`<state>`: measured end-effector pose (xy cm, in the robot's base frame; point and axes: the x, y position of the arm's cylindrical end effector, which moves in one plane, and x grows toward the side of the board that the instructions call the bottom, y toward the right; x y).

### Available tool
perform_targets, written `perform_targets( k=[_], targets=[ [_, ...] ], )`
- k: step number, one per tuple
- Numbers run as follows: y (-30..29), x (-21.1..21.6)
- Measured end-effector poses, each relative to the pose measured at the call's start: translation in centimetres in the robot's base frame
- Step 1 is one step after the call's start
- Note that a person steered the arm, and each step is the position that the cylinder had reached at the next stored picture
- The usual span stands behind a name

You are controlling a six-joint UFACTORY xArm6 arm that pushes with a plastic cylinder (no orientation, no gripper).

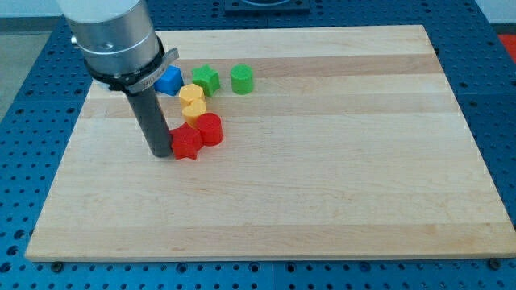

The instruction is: Place the red star below the red circle

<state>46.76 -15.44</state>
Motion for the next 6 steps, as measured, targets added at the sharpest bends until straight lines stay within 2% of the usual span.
perform_targets(
  k=[2, 3, 4, 6],
  targets=[
    [-2.6, -0.5],
    [-2.7, -3.0],
    [-0.4, -2.2],
    [6.3, 3.9]
  ],
)
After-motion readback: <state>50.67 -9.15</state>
